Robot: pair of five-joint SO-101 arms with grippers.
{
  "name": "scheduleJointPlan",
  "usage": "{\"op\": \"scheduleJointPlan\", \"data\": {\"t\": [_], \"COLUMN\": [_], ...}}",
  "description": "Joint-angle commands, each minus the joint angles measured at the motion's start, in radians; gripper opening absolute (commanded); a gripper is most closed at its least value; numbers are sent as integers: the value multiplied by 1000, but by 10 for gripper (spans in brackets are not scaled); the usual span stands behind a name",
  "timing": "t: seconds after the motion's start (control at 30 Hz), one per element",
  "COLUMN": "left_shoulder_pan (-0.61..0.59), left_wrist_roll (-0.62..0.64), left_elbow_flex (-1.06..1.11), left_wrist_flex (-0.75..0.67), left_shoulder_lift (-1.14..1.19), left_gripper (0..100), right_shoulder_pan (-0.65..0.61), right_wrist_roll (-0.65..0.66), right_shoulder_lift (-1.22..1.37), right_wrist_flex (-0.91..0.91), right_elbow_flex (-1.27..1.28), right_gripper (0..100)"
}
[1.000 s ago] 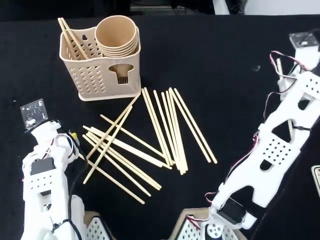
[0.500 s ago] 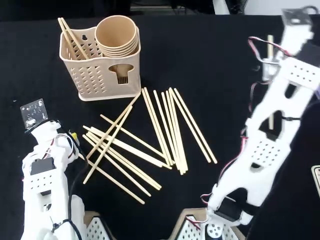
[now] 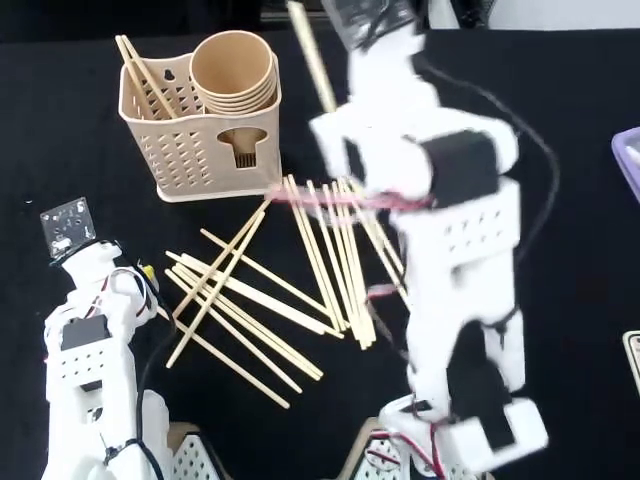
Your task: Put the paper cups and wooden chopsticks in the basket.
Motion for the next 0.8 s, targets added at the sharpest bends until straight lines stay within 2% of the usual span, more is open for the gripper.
{"op": "scheduleJointPlan", "data": {"t": [0.0, 0.3, 0.6, 0.77], "left_shoulder_pan": [-4, -5, -5, 1], "left_wrist_roll": [0, 0, -2, -2], "left_elbow_flex": [-10, -8, -8, -8], "left_wrist_flex": [-15, -15, -15, -15], "left_shoulder_lift": [-17, -17, -17, -17], "left_gripper": [187, 187, 187, 187], "right_shoulder_pan": [-94, -284, -305, -319], "right_wrist_roll": [-38, -29, -28, -29], "right_shoulder_lift": [-77, -85, -85, -81], "right_wrist_flex": [-183, -577, -1289, -1447], "right_elbow_flex": [68, 228, 561, 630], "right_gripper": [11, 11, 11, 11]}}
